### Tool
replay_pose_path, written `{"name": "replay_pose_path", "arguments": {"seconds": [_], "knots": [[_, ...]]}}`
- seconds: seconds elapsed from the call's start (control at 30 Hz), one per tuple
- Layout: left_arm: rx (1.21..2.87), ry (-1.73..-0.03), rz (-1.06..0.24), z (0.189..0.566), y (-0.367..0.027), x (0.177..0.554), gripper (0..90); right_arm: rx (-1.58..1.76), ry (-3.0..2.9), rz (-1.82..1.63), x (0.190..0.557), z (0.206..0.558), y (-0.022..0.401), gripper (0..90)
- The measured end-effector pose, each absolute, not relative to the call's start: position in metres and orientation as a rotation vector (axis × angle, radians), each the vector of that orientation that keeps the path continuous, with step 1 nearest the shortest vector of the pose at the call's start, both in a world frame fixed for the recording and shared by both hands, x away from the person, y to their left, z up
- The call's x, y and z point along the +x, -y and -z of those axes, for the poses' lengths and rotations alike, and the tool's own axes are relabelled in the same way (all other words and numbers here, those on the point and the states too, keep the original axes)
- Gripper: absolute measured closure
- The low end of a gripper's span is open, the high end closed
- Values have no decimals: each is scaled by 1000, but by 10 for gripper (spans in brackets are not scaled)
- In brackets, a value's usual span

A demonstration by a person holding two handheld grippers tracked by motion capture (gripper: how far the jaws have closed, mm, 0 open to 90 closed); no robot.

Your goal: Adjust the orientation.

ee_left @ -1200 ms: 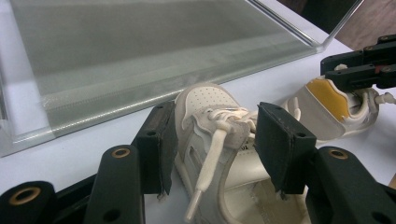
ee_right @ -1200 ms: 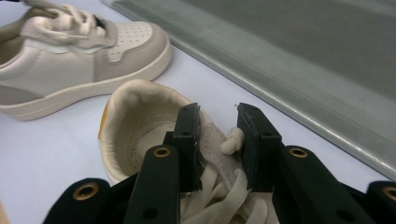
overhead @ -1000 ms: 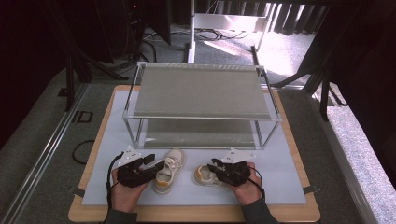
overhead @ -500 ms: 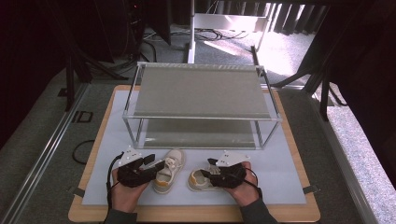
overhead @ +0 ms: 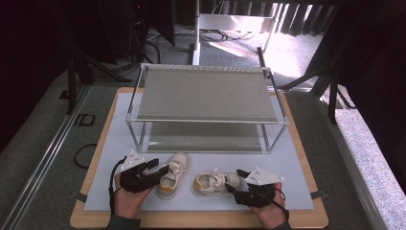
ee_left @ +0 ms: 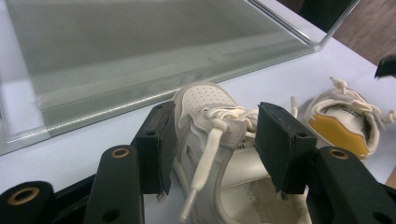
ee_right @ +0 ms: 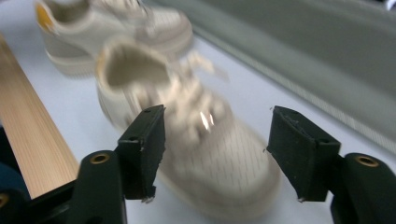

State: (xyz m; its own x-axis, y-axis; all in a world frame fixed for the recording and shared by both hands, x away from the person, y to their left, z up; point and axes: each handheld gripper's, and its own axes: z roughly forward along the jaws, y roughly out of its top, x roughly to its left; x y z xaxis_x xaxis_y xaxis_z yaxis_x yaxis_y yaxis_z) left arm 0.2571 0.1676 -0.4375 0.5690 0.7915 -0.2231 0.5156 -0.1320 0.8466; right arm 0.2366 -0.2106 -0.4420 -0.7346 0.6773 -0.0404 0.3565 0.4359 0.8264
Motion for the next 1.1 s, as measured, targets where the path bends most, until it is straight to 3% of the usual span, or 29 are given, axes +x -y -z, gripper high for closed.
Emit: {"name": "replay_pose_path", "arguments": {"seconds": [0.13, 0.47, 1.1], "knots": [[1798, -1060, -343, 437, -167, 256, 460, 955, -2309, -1143, 229, 458, 220, 289], [1806, -987, -311, 432, -164, 249, 366, 1026, -2333, -1092, 229, 473, 227, 253], [1972, -932, -307, 457, -157, 228, 22, 1044, -2284, -1005, 255, 469, 230, 367]]}}
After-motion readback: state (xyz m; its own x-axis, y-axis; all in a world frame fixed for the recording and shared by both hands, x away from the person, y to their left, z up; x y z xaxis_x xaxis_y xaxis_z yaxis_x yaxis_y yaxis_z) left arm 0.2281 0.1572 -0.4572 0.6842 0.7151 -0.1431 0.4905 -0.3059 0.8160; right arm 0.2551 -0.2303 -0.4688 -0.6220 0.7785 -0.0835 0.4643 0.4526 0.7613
